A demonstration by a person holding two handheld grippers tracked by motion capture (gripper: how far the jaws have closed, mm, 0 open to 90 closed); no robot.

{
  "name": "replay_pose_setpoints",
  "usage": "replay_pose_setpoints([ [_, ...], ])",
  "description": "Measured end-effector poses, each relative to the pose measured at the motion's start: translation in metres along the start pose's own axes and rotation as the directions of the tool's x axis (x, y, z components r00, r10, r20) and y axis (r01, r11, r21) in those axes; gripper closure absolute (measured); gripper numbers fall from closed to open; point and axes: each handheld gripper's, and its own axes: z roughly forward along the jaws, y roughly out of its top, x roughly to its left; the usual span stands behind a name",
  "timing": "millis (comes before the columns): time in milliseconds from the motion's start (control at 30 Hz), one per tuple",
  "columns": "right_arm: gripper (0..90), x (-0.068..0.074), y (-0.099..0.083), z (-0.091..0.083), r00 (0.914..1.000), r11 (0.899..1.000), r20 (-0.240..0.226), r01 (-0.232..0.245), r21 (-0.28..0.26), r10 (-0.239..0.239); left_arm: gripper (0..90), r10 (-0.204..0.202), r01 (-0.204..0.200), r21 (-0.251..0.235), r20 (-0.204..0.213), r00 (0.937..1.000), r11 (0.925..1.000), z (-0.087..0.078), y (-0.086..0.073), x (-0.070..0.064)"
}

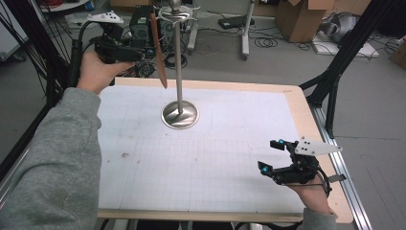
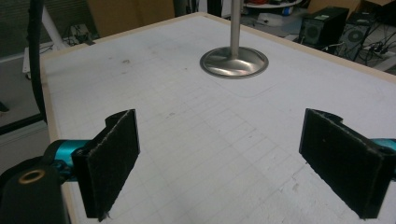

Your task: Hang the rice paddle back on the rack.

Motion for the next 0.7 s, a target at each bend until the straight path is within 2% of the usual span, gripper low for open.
replay_pose_setpoints([
  [133,11.0,0.001,0.000,0.001,1.0000,1.000,-0.004,-0.002,0.000,0.002,25.0,0.028,-0.028,-0.022,0.009,0.9996,0.9994,-0.007,-0.006,-0.003],
  [233,11.0,0.002,0.001,0.002,0.9999,1.000,-0.010,0.003,-0.006,-0.003,18.0,0.021,-0.021,-0.031,-0.002,0.9998,0.9993,-0.012,-0.010,-0.005],
  [467,11.0,0.003,0.003,0.003,0.9998,1.000,-0.014,0.011,-0.009,-0.011,17.4,0.023,-0.022,-0.045,0.015,0.9996,0.9987,-0.022,-0.022,-0.008],
  [600,11.0,0.003,0.003,0.005,0.9998,1.000,-0.016,0.011,-0.003,-0.011,17.4,0.059,-0.059,-0.022,0.006,0.9982,0.9980,-0.025,-0.030,-0.011],
  [700,11.0,0.003,0.004,0.005,0.9999,1.000,-0.013,0.010,-0.007,-0.010,17.4,0.076,-0.075,-0.042,0.010,0.9971,0.9962,-0.028,-0.034,-0.012],
])
